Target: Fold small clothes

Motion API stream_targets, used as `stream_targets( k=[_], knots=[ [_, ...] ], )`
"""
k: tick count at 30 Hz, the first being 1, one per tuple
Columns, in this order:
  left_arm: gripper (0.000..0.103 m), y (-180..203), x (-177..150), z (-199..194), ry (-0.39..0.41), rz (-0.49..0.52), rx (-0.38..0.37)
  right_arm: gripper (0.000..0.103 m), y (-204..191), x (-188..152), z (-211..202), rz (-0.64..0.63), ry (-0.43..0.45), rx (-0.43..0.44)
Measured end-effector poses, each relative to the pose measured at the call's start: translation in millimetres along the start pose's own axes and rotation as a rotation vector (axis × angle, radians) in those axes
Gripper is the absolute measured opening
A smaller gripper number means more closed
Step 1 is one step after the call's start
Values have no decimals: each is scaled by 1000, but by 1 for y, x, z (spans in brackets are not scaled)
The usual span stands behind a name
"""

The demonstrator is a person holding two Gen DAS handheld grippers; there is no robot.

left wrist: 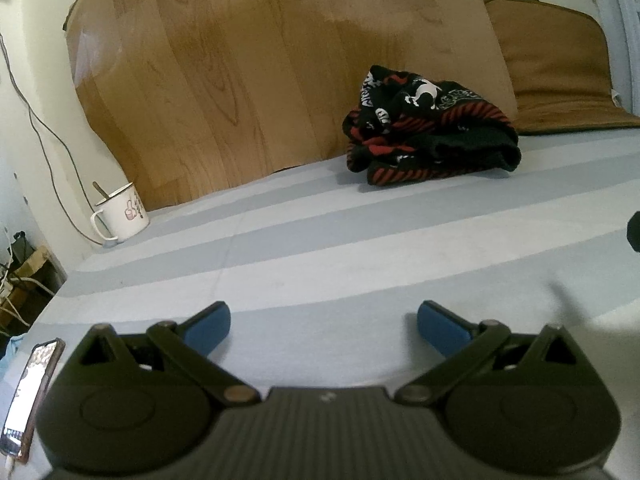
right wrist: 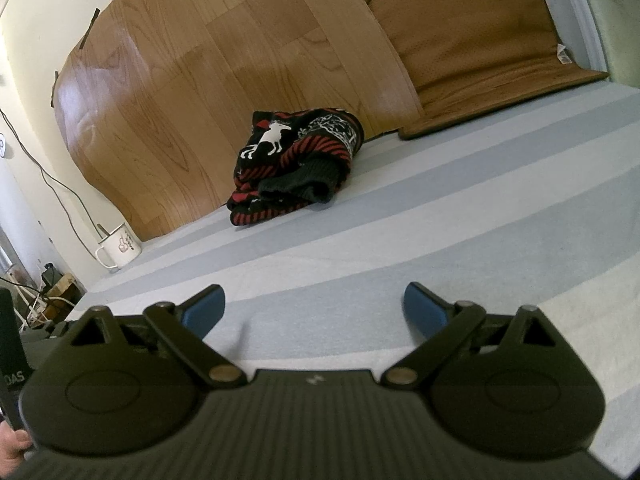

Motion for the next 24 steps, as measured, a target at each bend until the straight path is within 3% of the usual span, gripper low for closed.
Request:
stream_targets(
  k=[18,24],
  knots=[
    [103,-1,-3,1,-27,-38,-64,98,1,1,0,-4,-2,4],
    [103,-1,-3,1,-24,-43,-74,98,0,2,-6,-5,39,19]
  ],
)
Point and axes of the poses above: each gripper's, at about its wrist camera, not at the fingertips, and z roughly the way its jaws point, y to its right, x to its top, the point moved 4 cm from there along z, roughly the way its jaws point, and after that the axes turned 7 degrees about -x, right-handed, at the moved point
